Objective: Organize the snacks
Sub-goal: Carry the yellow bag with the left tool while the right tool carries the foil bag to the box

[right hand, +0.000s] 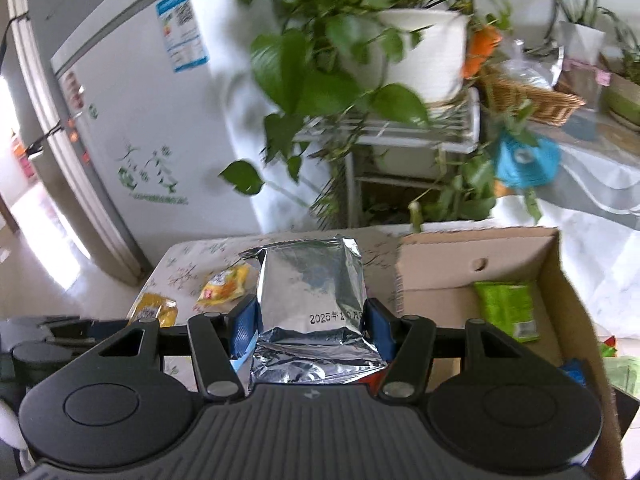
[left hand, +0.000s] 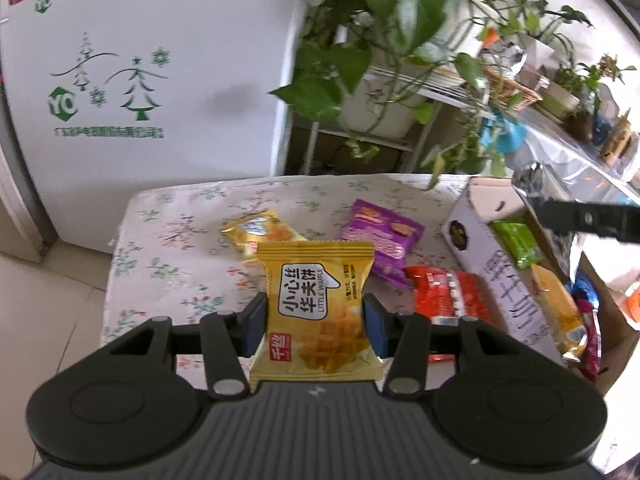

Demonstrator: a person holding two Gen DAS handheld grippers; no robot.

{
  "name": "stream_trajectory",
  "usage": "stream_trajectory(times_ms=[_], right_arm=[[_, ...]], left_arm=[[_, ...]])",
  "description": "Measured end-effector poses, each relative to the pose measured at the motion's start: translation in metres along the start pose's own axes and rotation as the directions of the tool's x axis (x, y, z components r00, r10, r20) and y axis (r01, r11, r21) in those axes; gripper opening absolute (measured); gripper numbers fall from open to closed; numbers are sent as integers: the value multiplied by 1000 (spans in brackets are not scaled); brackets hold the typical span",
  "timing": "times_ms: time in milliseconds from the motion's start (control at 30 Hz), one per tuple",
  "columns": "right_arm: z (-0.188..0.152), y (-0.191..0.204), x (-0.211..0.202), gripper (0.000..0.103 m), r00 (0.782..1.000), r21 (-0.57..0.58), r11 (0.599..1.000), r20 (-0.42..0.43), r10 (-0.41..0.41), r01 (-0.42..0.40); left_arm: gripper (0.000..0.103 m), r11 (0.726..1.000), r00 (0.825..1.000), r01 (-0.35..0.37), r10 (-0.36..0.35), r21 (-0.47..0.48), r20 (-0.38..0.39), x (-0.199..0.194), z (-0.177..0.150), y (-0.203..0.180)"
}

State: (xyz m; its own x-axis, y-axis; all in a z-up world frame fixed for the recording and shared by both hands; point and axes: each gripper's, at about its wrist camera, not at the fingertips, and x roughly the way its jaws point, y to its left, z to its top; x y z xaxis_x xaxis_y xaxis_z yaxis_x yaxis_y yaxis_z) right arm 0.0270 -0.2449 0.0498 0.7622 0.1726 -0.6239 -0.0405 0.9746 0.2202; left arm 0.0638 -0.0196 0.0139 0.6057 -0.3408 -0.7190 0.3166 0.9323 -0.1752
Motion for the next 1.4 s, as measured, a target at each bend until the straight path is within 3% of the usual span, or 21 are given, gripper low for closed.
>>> stream_trajectory(times_ms=[533,933,1167,1400], right_arm=[[22,-75,-39,64,987,182,979,116,-114,92],[20,-113,-50,64,982,344,932,103,-160,116],[19,-130,-51,64,977,436,890,88,-192,135],[17,-137,-49,64,979,468,872,66,-193,141]], left_arm=[[49,991,991,130,-131,33,8,3,-6,-63],[49,976,974,217,-218,25,57,9,20,-122],[49,971,971,238,-239,39,32,31,28,-161],[49,971,973,232,-232,64,4,47,32,-190]])
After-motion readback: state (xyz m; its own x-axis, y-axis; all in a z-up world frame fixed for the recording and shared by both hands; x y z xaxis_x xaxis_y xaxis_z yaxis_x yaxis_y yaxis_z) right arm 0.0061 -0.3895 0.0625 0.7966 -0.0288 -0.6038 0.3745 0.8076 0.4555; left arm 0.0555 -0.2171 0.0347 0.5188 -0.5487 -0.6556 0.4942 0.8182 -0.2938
